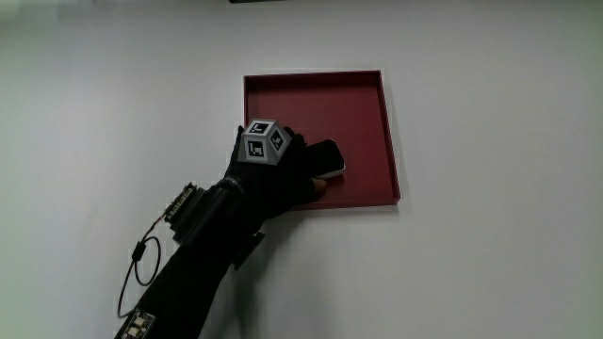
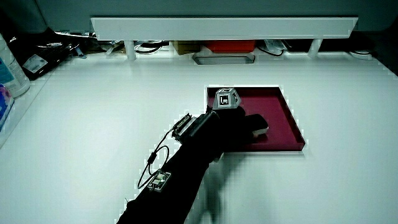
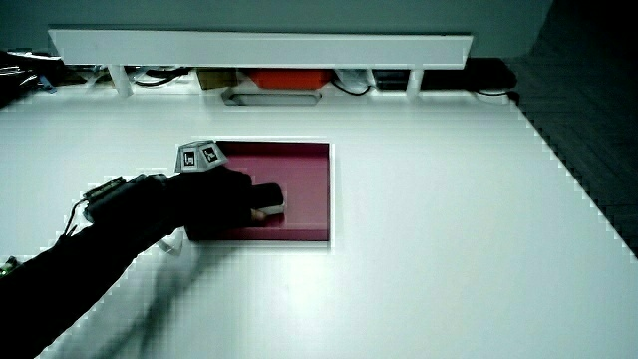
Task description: Place eraser
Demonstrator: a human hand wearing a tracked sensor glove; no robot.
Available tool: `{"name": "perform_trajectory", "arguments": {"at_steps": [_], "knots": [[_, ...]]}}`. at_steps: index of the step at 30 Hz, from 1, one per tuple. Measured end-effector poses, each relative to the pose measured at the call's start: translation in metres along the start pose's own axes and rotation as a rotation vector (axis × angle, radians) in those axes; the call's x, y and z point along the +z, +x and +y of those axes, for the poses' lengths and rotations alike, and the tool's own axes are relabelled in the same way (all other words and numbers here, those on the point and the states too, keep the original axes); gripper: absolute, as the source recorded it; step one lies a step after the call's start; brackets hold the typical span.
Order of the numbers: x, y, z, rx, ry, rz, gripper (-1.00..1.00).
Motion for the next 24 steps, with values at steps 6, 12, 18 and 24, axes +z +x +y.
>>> {"name": "perform_trajectory", "arguments": {"at_steps": [6, 12, 18, 24], "knots": [[0.0013, 0.0018, -0.0013, 0.015, -0.009, -0.018, 0.00], [0.0022, 0.0007, -0.0029, 0.013, -0.003, -0.026, -0.18], [0.0032, -0.0008, -0.0055, 0.011, 0.027, -0.038, -0.36], [0.0059, -0.0032, -0.0092, 0.010, 0.052, -0.085, -0.55]]}}
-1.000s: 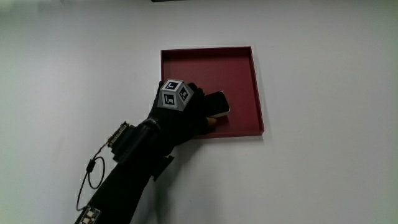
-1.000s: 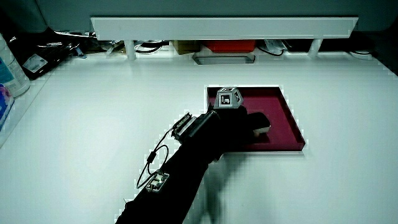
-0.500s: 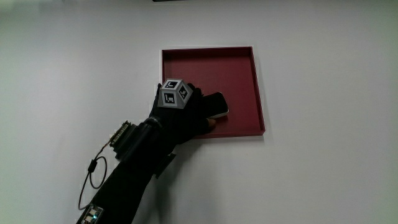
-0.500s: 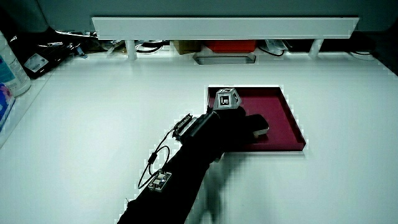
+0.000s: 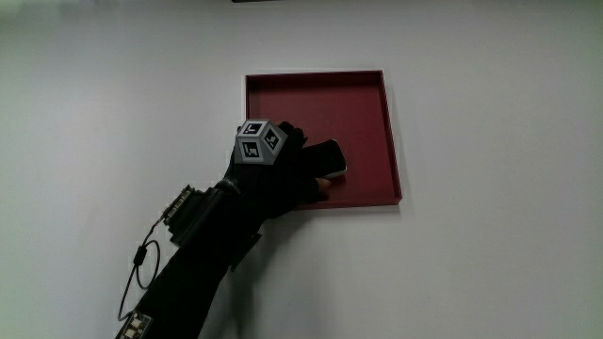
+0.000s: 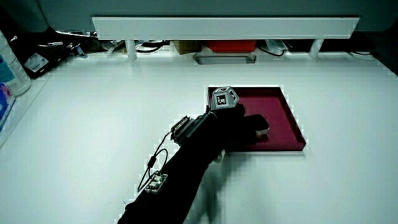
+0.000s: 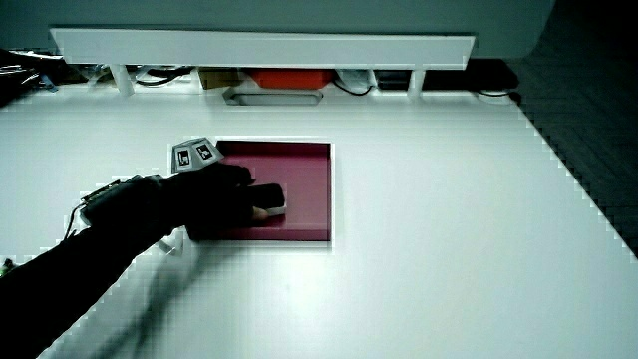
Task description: Place eraser
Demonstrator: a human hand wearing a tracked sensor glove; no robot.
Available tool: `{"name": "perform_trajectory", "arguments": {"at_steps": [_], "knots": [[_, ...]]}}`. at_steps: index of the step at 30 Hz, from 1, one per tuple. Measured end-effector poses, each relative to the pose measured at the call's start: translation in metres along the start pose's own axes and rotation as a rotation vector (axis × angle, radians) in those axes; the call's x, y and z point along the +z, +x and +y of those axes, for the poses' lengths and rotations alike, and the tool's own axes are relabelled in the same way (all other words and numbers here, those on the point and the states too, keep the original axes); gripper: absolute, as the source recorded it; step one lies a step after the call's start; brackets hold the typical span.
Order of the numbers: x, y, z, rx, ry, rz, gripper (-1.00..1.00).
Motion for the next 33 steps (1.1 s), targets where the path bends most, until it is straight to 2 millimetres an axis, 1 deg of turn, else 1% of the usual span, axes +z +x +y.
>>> {"name": "perform_trajectory", "arguments": {"at_steps": [3, 4, 7, 10, 12, 15, 17, 19, 20, 22, 23, 24, 25, 26, 27, 28, 32, 33], "knots": [[0.005, -0.001, -0.003, -0.016, 0.023, -0.031, -0.64], [0.010, 0.001, -0.008, -0.008, 0.025, -0.052, -0.67], [0.020, 0.000, -0.014, -0.057, 0.061, -0.085, -0.76], [0.034, 0.000, -0.026, -0.096, 0.084, -0.124, -0.85], [0.042, -0.002, -0.030, -0.158, 0.107, -0.140, -0.91], [0.061, 0.001, -0.048, -0.178, 0.109, -0.148, -1.00], [0.069, -0.003, -0.053, -0.219, 0.125, -0.173, -1.00], [0.081, -0.003, -0.064, -0.257, 0.127, -0.168, -1.00], [0.084, -0.009, -0.063, -0.317, 0.135, -0.175, -1.00], [0.097, -0.007, -0.077, -0.294, 0.139, -0.182, -1.00], [0.099, -0.012, -0.077, -0.336, 0.129, -0.237, -1.00], [0.101, -0.019, -0.074, -0.457, 0.191, -0.193, -1.00], [0.109, -0.019, -0.081, -0.456, 0.245, -0.117, -1.00], [0.111, -0.025, -0.080, -0.528, 0.205, -0.271, -1.00], [0.117, -0.023, -0.088, -0.446, 0.143, -0.338, -1.00], [0.128, -0.021, -0.098, -0.350, 0.188, -0.186, -1.00], [0.147, -0.020, -0.116, -0.215, 0.156, -0.156, -1.00], [0.150, -0.021, -0.118, -0.209, 0.160, -0.146, -1.00]]}}
